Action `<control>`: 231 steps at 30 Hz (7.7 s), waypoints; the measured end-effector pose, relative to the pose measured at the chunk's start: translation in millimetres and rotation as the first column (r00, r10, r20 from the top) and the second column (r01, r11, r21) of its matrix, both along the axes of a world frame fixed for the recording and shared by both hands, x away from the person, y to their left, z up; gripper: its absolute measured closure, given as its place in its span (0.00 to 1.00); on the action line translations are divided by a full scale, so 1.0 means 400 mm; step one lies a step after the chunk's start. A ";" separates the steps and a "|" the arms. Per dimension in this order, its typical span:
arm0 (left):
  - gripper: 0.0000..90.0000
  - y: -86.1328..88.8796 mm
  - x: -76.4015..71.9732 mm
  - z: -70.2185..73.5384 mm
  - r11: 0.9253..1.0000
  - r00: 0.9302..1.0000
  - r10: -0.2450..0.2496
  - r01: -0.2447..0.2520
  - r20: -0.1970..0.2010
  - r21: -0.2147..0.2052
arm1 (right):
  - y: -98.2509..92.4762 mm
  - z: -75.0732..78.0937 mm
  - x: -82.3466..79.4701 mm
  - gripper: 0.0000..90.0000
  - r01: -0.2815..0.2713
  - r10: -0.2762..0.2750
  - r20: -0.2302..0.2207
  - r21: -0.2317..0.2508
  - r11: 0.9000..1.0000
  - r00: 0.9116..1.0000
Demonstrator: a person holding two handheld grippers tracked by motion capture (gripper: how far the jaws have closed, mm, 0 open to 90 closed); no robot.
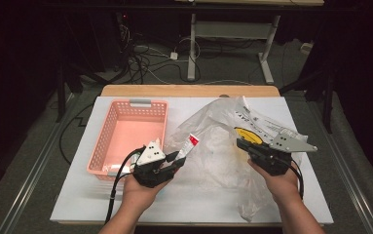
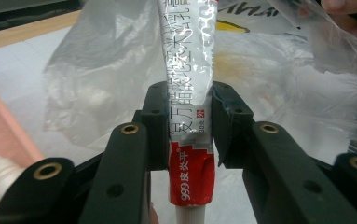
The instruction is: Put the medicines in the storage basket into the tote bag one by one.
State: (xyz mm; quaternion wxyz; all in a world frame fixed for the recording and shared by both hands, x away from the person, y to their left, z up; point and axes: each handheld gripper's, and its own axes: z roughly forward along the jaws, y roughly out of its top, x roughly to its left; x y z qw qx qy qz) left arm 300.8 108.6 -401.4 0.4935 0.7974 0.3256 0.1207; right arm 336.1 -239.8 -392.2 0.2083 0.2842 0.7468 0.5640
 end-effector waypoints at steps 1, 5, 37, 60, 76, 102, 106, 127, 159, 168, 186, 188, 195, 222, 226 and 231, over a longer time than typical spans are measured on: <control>0.76 -0.006 -0.001 0.000 1.000 1.000 -0.007 0.007 0.001 -0.001 | 0.002 0.002 -0.003 1.00 0.003 -0.003 -0.001 0.002 1.000 1.000; 0.76 -0.035 -0.004 -0.002 0.999 0.999 -0.032 0.032 0.015 0.005 | 0.006 0.007 -0.008 1.00 -0.002 0.002 0.010 0.004 1.000 1.000; 0.76 -0.301 0.132 -0.120 0.990 0.997 -0.048 0.056 -0.066 0.129 | -0.007 -0.003 0.007 1.00 0.008 -0.008 -0.003 0.020 1.000 1.000; 0.75 -0.419 0.227 -0.182 0.979 0.997 0.035 -0.021 -0.064 0.205 | -0.014 0.005 0.019 1.00 0.021 -0.021 0.003 0.048 0.999 1.000; 0.61 -0.396 0.185 -0.169 0.988 0.998 -0.008 0.018 -0.068 0.153 | -0.018 0.002 0.016 1.00 0.024 -0.024 -0.007 0.043 0.999 1.000; 0.22 -0.209 0.038 -0.131 0.992 0.987 -0.121 0.124 -0.105 0.020 | -0.013 -0.010 0.008 1.00 0.026 -0.026 -0.016 0.023 0.999 1.000; 0.16 -0.178 0.020 -0.115 0.991 0.988 -0.126 0.130 -0.090 0.036 | -0.013 -0.010 0.007 1.00 0.027 -0.026 -0.014 0.021 0.999 1.000; 0.00 -0.119 -0.008 -0.083 0.993 0.992 -0.089 0.095 -0.088 0.069 | -0.026 -0.004 0.002 1.00 0.036 -0.036 0.001 0.019 0.999 0.999; 0.00 0.200 0.000 -0.017 0.977 0.977 0.211 -0.210 -0.016 0.033 | -0.031 0.009 -0.006 1.00 0.026 -0.027 0.019 0.027 0.999 0.999; 0.00 0.291 0.014 -0.023 0.949 0.949 0.313 -0.312 -0.038 0.039 | -0.033 0.009 -0.006 1.00 0.031 -0.031 0.016 0.029 0.999 0.999; 0.00 0.340 0.035 -0.031 0.931 0.928 0.365 -0.361 -0.078 0.054 | -0.024 0.002 -0.003 1.00 0.025 -0.025 0.013 0.019 1.000 1.000; 0.00 0.331 0.044 -0.028 0.931 0.925 0.364 -0.362 -0.108 0.043 | -0.022 0.001 -0.003 1.00 0.028 -0.028 0.007 0.019 0.999 1.000; 0.00 0.299 0.095 -0.004 0.937 0.925 0.348 -0.335 -0.155 0.103 | -0.020 -0.005 0.001 1.00 0.026 -0.026 0.000 0.016 1.000 1.000; 0.09 0.264 0.227 -0.059 0.914 0.782 0.364 -0.195 -0.505 0.356 | -0.035 0.001 -0.003 1.00 0.041 -0.041 0.007 0.022 0.999 0.999; 0.15 0.264 0.244 -0.068 0.913 0.738 0.366 -0.167 -0.566 0.373 | -0.034 0.001 -0.003 1.00 0.040 -0.040 0.006 0.023 0.999 0.999; 0.21 0.252 0.256 -0.078 0.904 0.708 0.369 -0.123 -0.603 0.409 | -0.036 0.002 -0.002 1.00 0.040 -0.040 0.005 0.026 0.999 0.999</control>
